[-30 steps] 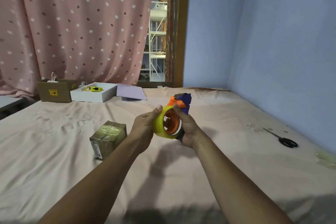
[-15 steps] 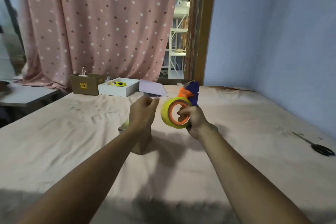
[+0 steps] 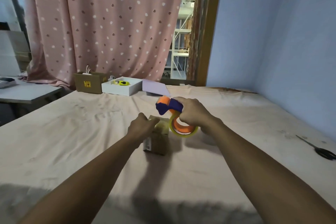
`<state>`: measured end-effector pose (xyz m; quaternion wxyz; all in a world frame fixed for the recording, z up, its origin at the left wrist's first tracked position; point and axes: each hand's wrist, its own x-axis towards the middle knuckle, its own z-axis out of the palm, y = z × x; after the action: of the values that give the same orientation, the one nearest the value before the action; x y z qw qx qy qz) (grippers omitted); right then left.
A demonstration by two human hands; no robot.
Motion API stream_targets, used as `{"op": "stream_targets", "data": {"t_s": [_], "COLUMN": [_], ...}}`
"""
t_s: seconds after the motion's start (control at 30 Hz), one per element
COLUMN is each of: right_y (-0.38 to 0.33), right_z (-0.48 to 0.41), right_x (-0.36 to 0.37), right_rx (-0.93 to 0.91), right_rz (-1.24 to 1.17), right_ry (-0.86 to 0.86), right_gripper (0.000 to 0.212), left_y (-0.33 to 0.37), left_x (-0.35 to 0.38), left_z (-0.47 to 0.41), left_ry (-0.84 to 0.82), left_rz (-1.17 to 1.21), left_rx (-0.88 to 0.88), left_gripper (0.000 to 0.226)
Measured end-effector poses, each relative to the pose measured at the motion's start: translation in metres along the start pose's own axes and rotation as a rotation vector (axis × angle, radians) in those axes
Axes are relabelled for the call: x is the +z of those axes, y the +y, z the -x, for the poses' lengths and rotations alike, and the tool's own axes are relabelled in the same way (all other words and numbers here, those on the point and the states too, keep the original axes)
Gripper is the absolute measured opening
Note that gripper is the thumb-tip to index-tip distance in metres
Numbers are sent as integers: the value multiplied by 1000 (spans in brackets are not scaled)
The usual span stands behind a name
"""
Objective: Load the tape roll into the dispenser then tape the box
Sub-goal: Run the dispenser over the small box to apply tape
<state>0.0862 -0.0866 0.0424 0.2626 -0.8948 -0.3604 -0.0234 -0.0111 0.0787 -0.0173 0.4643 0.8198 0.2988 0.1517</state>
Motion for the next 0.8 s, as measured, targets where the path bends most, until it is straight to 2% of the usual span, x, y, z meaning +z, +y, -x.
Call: {"op": "stream_targets", "data": {"t_s": [0.17,0.27,0.4,0.53,0.6,0.7,0.8], "right_y": [6,7,3,-8,-14,-21,-24], "right_z": [-1,-2,-8,-15,-19,-22,-22], "right_x": [-16,-16,-10,-9,-9,-8,-10], "right_rx": [-34,-36,-63,-105,-123,-144,-170], "right_rz": [254,344,427,524,560,610,640], "right_ry": [-103,-150,-189,-203,-214,-234,-229], "right_gripper": [77,80,80,75,73,72,72], "left_y": [3,-5,-10,-13,-17,-24,-20], "left_x": [10,7,-6,-13,-10,-6,-6], "left_z": [-5,-8,-15,-13,-10,-14,-19], "left_ry": [-45,-3,107,-111,-152,-106,-33], "left_rz": [70,157,214,375,395,451,489], "left_rx": [-15,-7,-5,-102,-89,-64,7], "left_gripper": [30,21,34,24,23,21,29]}}
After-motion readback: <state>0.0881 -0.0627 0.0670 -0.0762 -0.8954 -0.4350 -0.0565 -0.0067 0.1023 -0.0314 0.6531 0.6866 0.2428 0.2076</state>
